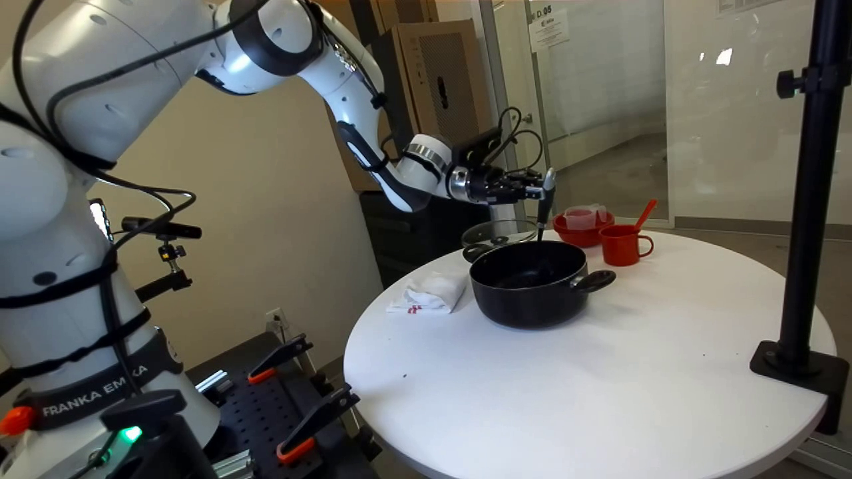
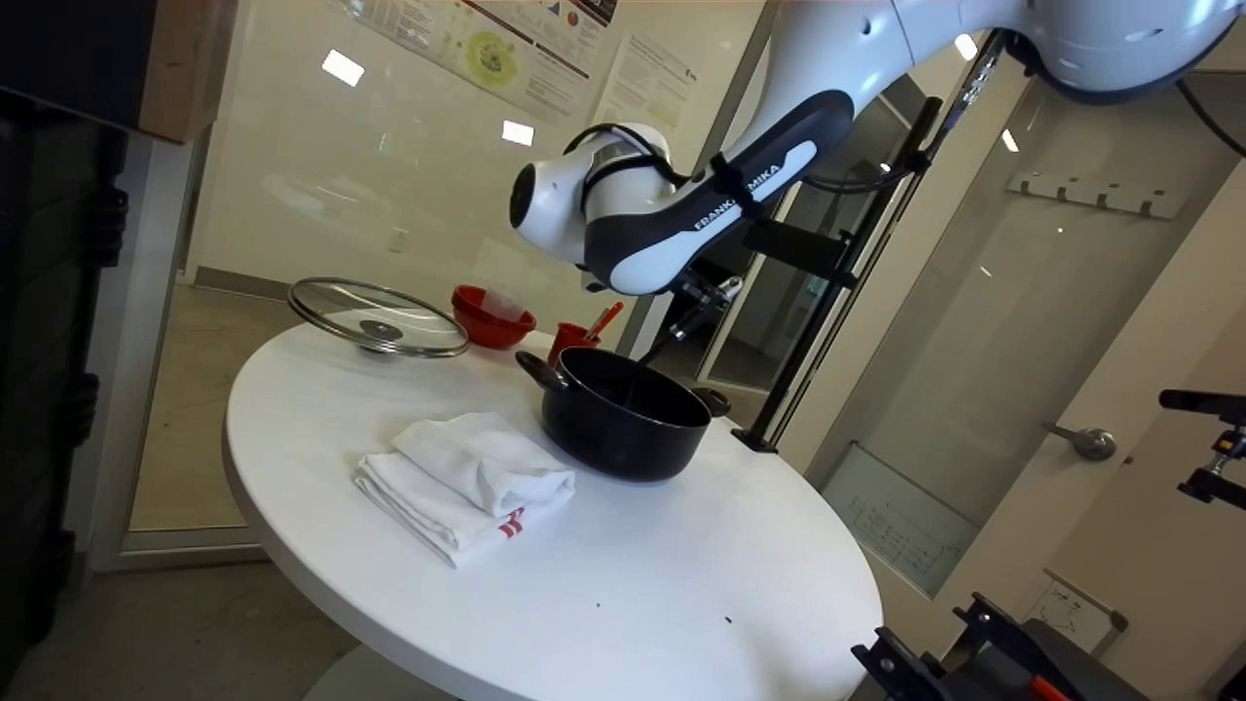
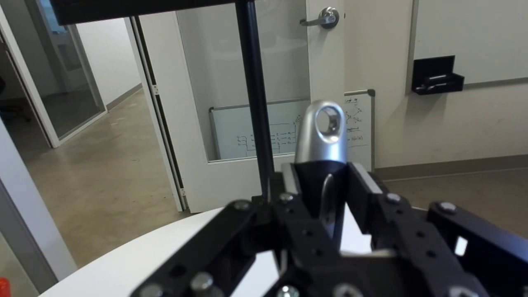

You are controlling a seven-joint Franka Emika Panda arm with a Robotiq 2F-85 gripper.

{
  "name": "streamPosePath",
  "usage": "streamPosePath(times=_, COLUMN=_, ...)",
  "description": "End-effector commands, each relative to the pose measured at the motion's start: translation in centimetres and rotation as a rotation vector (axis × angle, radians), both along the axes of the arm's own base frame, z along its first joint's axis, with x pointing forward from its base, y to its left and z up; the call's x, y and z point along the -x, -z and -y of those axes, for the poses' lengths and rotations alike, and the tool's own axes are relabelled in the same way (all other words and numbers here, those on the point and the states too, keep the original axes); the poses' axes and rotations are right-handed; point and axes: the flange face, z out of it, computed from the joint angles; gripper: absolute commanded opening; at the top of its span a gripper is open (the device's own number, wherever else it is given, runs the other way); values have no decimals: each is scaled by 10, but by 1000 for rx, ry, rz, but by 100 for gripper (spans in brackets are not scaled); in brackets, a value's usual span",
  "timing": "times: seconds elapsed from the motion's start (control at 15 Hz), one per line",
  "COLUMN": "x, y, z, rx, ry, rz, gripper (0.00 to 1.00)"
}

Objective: Use the ladle to mix in the pot

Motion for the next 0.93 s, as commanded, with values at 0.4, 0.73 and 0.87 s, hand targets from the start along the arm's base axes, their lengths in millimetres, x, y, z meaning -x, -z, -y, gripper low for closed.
streamPosePath(times=0.4, x=15, y=-1, z=-66, rx=-46, ry=-112, rz=-106, gripper=8)
streamPosePath(times=0.73, x=49, y=-11, z=-35, rx=-18, ry=-149, rz=-323, gripper=8)
streamPosePath(times=0.87, x=54, y=-15, z=-11, rx=1, ry=-101, rz=-361, gripper=8)
